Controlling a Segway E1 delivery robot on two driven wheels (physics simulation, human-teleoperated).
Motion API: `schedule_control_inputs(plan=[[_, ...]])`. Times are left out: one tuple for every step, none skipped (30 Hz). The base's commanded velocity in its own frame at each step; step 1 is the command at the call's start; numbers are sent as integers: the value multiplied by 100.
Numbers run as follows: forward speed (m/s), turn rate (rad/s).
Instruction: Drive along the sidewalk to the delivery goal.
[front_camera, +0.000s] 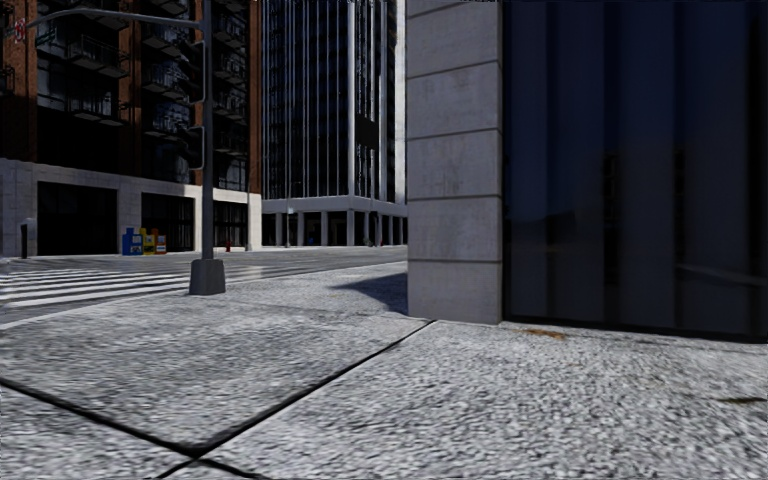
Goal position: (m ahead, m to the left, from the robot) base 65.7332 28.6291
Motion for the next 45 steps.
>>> schedule_control_inputs(plan=[[200,51],[200,51],[200,51],[200,51],[200,51],[200,51],[200,51],[200,51],[200,51],[200,54],[200,55],[200,56],[200,56],[200,56],[200,56],[200,56],[200,56],[200,56],[200,56],[200,56],[200,56],[200,56],[200,56],[200,56],[200,56],[200,56],[200,58],[200,58],[200,58],[200,58],[200,58],[200,58],[200,58],[200,58],[200,58],[200,58],[200,58],[200,58],[200,58],[200,58],[200,58],[200,58],[200,58],[200,58],[200,58]])
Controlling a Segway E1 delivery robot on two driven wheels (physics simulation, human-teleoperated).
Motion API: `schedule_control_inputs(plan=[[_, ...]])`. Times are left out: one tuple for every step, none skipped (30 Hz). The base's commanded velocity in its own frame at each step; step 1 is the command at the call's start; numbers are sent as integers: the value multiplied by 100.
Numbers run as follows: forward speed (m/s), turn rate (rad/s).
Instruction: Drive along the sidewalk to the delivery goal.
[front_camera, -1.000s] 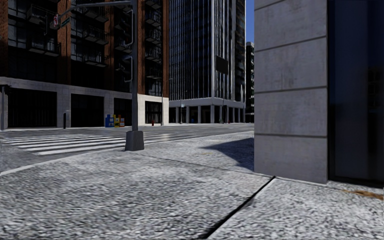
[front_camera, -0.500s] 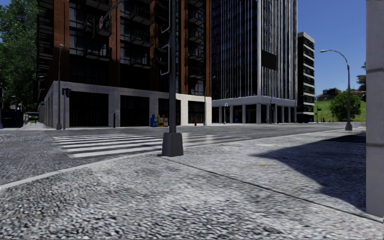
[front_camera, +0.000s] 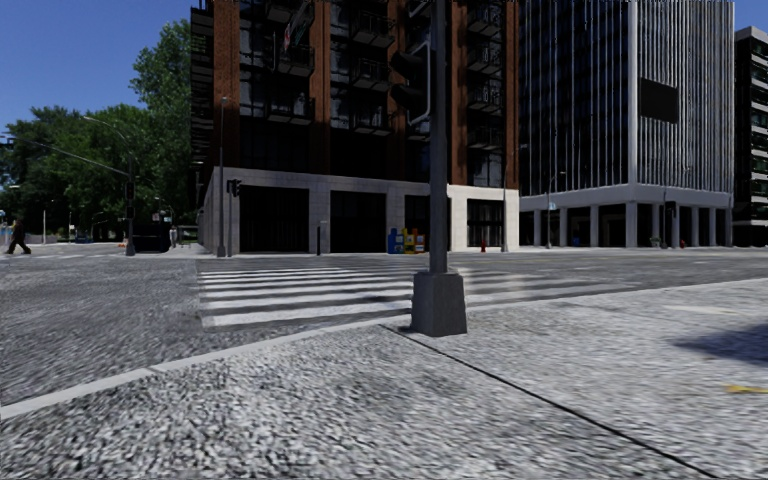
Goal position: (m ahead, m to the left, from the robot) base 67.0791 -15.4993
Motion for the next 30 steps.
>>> schedule_control_inputs(plan=[[200,58],[200,58],[200,58],[200,58],[200,58],[200,58],[200,58],[200,58],[200,57],[200,57],[200,48],[200,0],[200,0],[200,0],[200,0],[200,0],[200,0],[200,0],[200,0],[200,0],[200,0],[200,0],[200,0],[200,0],[200,0],[200,0],[200,0],[200,0],[200,0],[200,0]])
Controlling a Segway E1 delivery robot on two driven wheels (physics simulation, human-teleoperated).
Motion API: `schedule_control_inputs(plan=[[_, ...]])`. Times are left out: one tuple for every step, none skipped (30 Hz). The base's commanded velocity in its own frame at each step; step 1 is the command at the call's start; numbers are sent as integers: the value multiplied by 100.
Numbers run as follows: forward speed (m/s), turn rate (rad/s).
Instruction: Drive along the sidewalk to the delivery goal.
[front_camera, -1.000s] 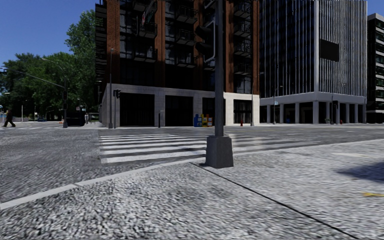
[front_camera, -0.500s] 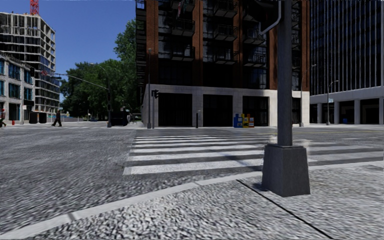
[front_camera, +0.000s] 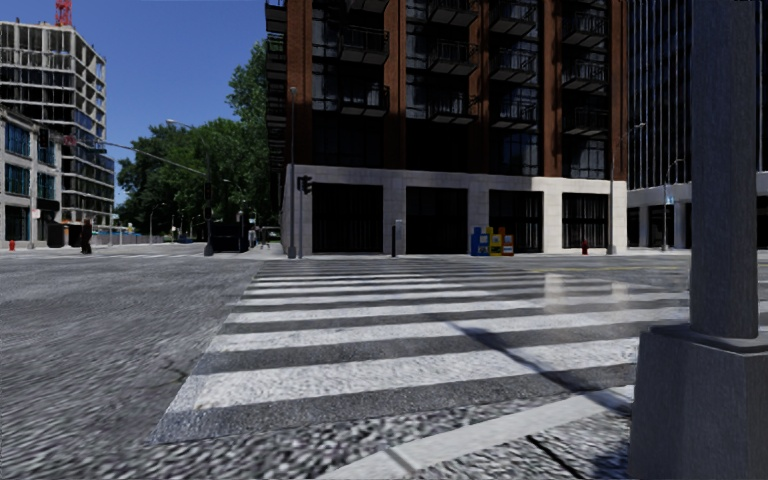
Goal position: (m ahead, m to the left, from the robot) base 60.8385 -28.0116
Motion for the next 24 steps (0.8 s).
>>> schedule_control_inputs(plan=[[200,-12],[200,-23],[200,-23],[200,-26],[200,-27],[200,-27],[200,-27],[200,-27],[200,-24],[199,-5],[191,0],[181,0],[181,0],[172,0],[165,0],[164,0],[163,0],[163,0],[163,0],[163,0],[163,0],[163,0],[163,0],[163,0]])
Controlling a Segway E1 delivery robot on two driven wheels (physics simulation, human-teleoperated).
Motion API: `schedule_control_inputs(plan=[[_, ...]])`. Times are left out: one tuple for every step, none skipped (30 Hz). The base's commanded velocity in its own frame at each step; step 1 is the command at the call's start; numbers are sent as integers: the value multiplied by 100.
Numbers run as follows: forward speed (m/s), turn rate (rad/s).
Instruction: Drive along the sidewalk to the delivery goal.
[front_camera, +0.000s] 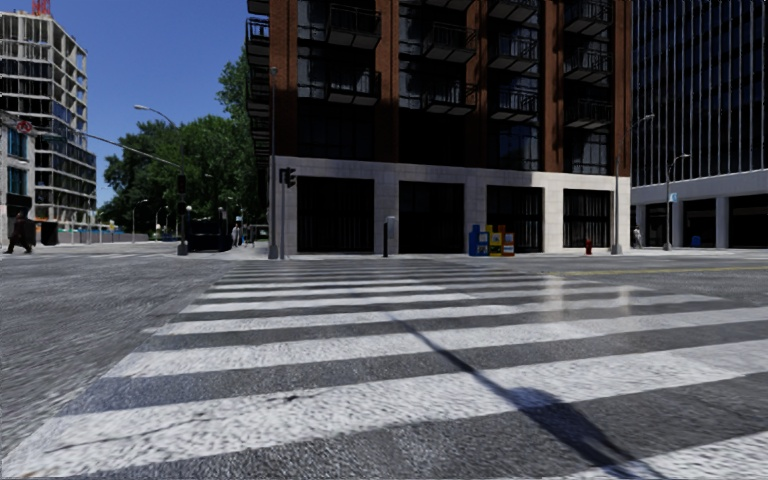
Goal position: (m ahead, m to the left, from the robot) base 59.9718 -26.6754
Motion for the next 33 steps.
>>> schedule_control_inputs(plan=[[163,0],[163,0],[163,0],[163,0],[163,0],[163,0],[163,0],[163,0],[164,0],[167,0],[170,0],[173,0],[173,0],[174,0],[175,0],[175,0],[175,0],[176,0],[176,0],[176,0],[176,0],[176,0],[176,0],[176,0],[176,0],[176,0],[176,0],[176,0],[176,0],[176,0],[176,0],[176,0],[177,0]])
